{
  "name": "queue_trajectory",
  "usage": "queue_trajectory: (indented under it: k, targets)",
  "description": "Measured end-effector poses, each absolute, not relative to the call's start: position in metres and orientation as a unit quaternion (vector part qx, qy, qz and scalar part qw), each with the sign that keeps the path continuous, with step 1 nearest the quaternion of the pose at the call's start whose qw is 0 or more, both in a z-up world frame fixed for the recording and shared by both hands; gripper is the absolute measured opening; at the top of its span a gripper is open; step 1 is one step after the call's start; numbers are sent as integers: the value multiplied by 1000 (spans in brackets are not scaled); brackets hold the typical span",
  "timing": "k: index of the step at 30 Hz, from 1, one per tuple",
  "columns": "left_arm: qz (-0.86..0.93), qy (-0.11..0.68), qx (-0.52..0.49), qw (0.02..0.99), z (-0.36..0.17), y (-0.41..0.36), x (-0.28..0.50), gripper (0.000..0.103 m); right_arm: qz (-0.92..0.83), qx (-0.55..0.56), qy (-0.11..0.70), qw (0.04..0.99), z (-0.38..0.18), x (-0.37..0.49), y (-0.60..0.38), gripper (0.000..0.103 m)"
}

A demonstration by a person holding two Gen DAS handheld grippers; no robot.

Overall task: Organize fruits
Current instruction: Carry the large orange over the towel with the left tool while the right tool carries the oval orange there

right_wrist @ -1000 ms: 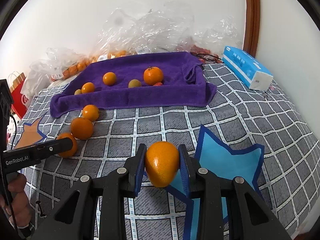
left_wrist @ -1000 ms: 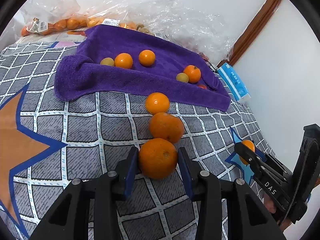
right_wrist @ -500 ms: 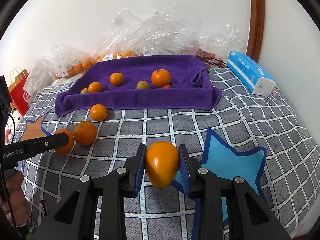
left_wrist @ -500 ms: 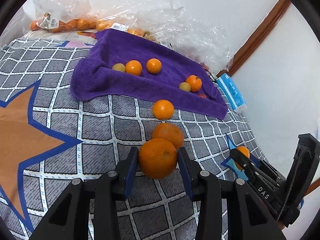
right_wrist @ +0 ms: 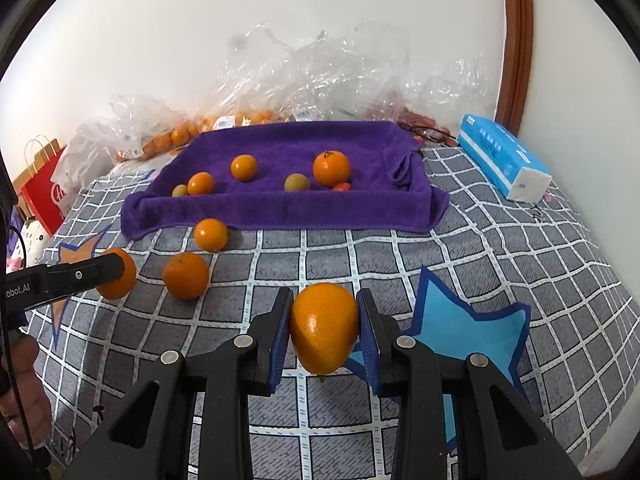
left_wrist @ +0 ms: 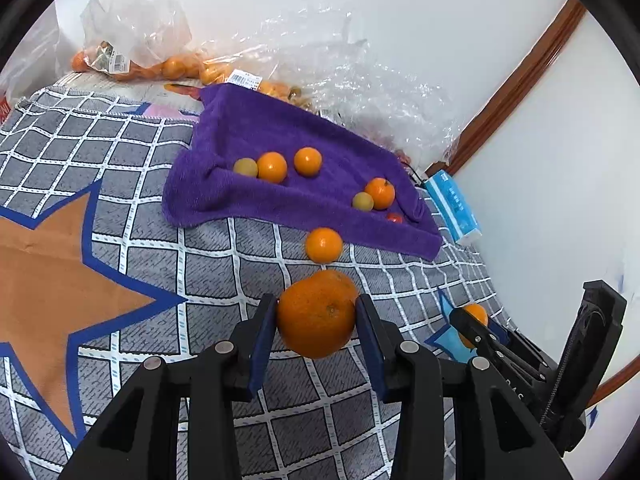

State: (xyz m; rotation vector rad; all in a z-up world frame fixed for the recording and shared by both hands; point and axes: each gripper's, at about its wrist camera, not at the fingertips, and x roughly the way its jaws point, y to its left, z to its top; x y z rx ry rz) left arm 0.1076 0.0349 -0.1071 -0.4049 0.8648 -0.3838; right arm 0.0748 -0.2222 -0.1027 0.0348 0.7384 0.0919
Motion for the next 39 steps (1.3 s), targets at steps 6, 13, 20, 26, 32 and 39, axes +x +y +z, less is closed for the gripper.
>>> queue_trajectory:
  k: [6,13,20,26,32,39]
  targets:
    - [-181,403,-199,875,-97,40,110,38,47,13,353,934,-93,81,-215,32]
    - [-175,396,-200,879,-87,45,121,38,54,18,340,939,-82,95,-207,32]
    - [-164,387,-200,885,-77,52,141,38,49,23,332,942,-74,118,-203,32]
    - [-162,381,-203,887,-71,53,160,38,50,20,330,943,-71,137,-201,32]
    - [-166,385,-202,885,-70,45,181,38,55,26,332,941,-72,157,-200,32]
    - [-158,382,-200,888,-71,36,201,38,53,28,333,941,-75,183,-199,32]
